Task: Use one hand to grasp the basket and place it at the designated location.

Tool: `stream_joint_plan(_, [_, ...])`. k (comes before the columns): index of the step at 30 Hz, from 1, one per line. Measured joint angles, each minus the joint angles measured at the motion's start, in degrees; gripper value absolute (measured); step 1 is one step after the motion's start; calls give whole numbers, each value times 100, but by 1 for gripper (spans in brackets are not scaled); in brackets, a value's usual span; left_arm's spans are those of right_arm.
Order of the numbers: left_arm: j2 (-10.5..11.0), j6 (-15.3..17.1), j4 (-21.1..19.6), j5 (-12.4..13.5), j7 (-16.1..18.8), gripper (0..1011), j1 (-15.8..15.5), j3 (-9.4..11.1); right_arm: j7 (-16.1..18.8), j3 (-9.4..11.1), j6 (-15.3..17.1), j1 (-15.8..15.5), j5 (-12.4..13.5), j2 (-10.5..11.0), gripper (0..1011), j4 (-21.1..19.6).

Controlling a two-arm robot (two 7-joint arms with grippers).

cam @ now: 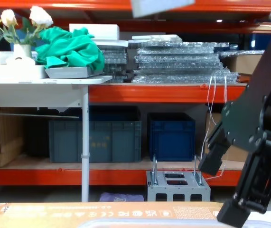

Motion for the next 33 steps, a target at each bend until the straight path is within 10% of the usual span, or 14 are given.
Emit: stream_joint_plan(33, [0,0,-1,0,0,0,0,0,-24,-776,208,14,-331,-724,1000,611])
